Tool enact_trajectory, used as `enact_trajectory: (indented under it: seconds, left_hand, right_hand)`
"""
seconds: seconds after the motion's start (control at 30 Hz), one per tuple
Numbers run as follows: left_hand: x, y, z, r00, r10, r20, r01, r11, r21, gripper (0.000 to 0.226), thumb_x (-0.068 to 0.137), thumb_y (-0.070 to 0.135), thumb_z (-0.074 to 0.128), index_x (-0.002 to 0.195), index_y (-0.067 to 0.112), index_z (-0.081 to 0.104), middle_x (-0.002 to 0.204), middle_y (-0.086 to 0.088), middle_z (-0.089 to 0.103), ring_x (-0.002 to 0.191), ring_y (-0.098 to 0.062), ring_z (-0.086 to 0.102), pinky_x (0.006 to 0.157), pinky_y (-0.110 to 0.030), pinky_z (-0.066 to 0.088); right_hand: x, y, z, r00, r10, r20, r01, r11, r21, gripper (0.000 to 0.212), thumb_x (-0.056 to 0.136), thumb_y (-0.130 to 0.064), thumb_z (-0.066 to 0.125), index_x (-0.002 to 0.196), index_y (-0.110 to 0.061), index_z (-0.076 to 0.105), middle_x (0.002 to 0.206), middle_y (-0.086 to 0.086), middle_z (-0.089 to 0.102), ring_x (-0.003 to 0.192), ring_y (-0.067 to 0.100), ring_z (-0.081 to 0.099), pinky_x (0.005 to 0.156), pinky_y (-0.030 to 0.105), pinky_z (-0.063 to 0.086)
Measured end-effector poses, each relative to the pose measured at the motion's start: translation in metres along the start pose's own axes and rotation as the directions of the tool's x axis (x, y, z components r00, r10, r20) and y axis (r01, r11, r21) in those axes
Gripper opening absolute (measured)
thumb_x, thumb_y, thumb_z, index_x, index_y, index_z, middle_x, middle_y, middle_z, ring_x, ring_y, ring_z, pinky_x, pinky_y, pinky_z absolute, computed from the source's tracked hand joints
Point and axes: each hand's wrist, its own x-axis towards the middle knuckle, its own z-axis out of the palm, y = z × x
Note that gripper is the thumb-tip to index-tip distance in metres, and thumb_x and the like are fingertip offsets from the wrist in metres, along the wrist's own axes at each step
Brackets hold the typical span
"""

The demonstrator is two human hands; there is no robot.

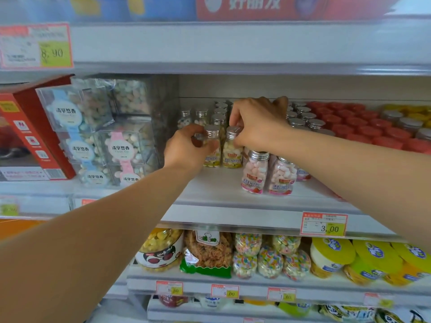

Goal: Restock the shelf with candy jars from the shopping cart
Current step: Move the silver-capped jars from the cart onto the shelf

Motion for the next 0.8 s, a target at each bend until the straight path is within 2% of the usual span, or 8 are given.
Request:
enact_trajectory:
  seconds: [0.13,0.27,0.37,0.43,0.53,0.67,0.73,0.8]
  left_hand:
    - [0.005,0.002,0.006,1.0,0.005,-0.021,-0.004,0.999,0.033,0.037,0.084,0.033,0.072,0.117,0.021,0.061,0.09,0.001,0.06,0.086,-0.019,0.057,0.076,-0.025,0.044]
    - [0.011,0.002,0.012,0.999,-0.008,-0.032,0.009,1.0,0.029,0.034,0.085,0.033,0.071,0.115,0.021,0.061,0.09,0.0,0.06,0.086,-0.021,0.057,0.076,-0.025,0.043]
    - [0.012,0.002,0.014,0.999,0.002,-0.04,0.0,0.999,0.044,0.034,0.085,0.033,0.071,0.115,0.02,0.061,0.09,0.0,0.06,0.087,-0.022,0.058,0.076,-0.026,0.045]
    - [0.011,0.001,0.015,0.999,0.002,-0.033,0.0,0.998,0.056,0.04,0.085,0.032,0.07,0.121,0.019,0.058,0.099,-0.001,0.062,0.092,-0.021,0.059,0.077,-0.026,0.044]
    - [0.005,-0.001,0.012,0.999,0.027,-0.033,-0.023,0.993,0.115,0.049,0.085,0.029,0.071,0.129,0.016,0.052,0.119,-0.006,0.061,0.104,-0.024,0.059,0.088,-0.033,0.048]
    - [-0.022,0.002,-0.001,0.99,0.106,-0.089,-0.094,0.988,0.125,0.039,0.088,0.025,0.066,0.123,0.016,0.053,0.119,-0.005,0.056,0.099,-0.02,0.058,0.088,-0.038,0.049]
    - [-0.047,0.005,-0.012,0.971,0.178,-0.157,-0.172,0.984,0.056,0.026,0.091,0.022,0.061,0.117,0.019,0.056,0.113,0.0,0.057,0.091,-0.008,0.057,0.084,-0.03,0.049]
    - [-0.077,0.005,-0.026,0.945,0.229,-0.234,-0.238,0.971,-0.008,0.014,0.094,0.017,0.054,0.106,0.022,0.058,0.102,0.006,0.057,0.084,-0.002,0.054,0.073,-0.019,0.047]
  right_hand:
    - [0.004,0.003,0.004,0.999,0.021,-0.036,-0.02,1.0,0.023,0.03,0.07,-0.015,0.08,0.088,-0.03,0.061,0.087,-0.012,0.062,0.095,0.017,0.057,0.087,0.038,0.023]
    - [0.005,0.008,0.003,0.999,0.037,-0.012,-0.036,0.995,0.092,0.029,0.069,-0.019,0.083,0.082,-0.031,0.06,0.088,-0.014,0.06,0.095,0.016,0.054,0.098,0.041,0.026]
    - [0.006,0.012,0.001,0.999,0.037,0.0,-0.036,0.989,0.142,0.03,0.066,-0.022,0.085,0.084,-0.031,0.063,0.092,-0.015,0.061,0.094,0.014,0.051,0.098,0.04,0.027]
    - [0.005,0.015,0.002,1.0,0.024,0.009,-0.025,0.981,0.194,0.031,0.065,-0.024,0.085,0.088,-0.031,0.065,0.096,-0.014,0.063,0.096,0.013,0.055,0.102,0.041,0.032]
    - [0.0,0.016,0.001,1.0,0.002,-0.024,0.005,0.957,0.29,0.03,0.067,-0.024,0.083,0.089,-0.032,0.065,0.1,-0.011,0.065,0.1,0.015,0.059,0.102,0.045,0.039]
    - [-0.02,0.009,0.003,0.977,-0.104,-0.185,0.162,0.928,0.335,0.023,0.075,-0.023,0.078,0.094,-0.029,0.067,0.103,-0.009,0.067,0.103,0.015,0.059,0.095,0.037,0.043]
    - [-0.038,0.0,0.005,0.937,-0.22,-0.272,0.311,0.88,0.359,0.019,0.079,-0.021,0.073,0.096,-0.023,0.068,0.101,-0.007,0.067,0.101,0.016,0.058,0.09,0.034,0.043]
    - [-0.061,-0.012,0.008,0.877,-0.334,-0.345,0.454,0.812,0.368,0.015,0.082,-0.021,0.068,0.097,-0.019,0.067,0.098,-0.006,0.064,0.097,0.014,0.056,0.085,0.032,0.041]
